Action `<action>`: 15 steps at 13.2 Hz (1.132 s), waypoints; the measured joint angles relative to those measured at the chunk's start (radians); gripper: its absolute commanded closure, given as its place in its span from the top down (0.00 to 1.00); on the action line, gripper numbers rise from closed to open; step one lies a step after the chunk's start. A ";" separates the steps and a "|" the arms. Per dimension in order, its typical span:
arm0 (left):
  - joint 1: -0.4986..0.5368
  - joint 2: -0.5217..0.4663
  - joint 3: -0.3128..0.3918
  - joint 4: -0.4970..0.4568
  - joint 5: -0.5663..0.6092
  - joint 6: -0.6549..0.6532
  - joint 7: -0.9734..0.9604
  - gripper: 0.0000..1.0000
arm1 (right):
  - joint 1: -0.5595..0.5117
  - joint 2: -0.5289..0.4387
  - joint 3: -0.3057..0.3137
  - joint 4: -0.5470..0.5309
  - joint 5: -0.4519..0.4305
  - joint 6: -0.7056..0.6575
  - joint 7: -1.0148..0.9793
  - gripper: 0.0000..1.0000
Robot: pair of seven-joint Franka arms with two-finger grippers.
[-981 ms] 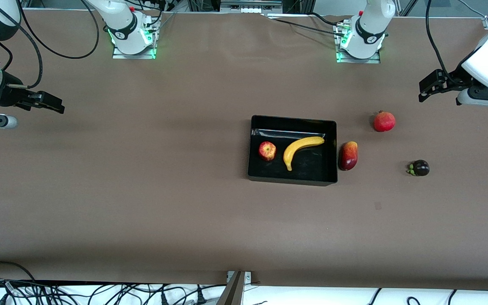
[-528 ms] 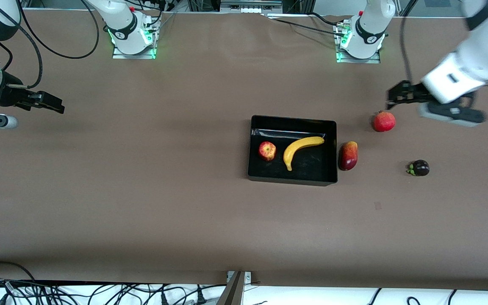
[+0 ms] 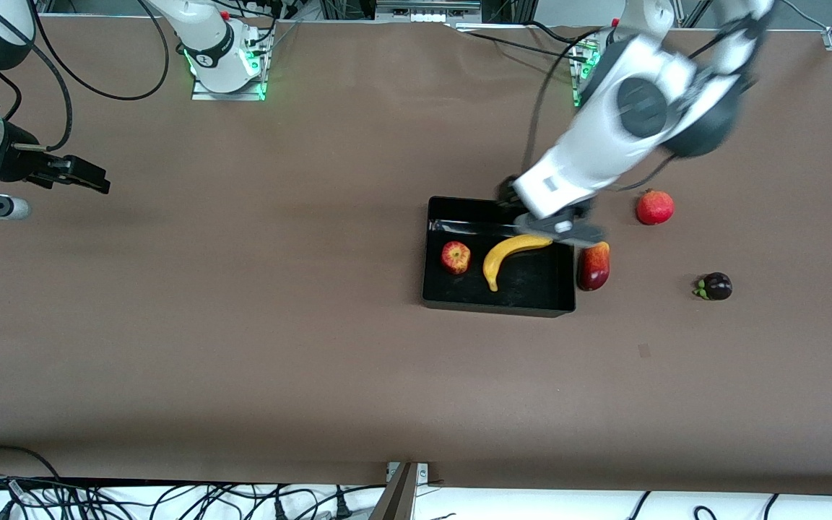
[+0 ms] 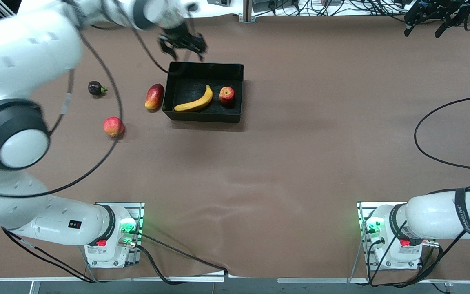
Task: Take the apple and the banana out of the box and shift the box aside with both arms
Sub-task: 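Reach the left gripper down into the black box toward the red apple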
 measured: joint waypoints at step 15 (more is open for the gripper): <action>-0.135 0.323 0.022 -0.008 0.065 0.394 0.005 1.00 | 0.000 0.000 0.000 0.000 0.000 0.000 0.000 1.00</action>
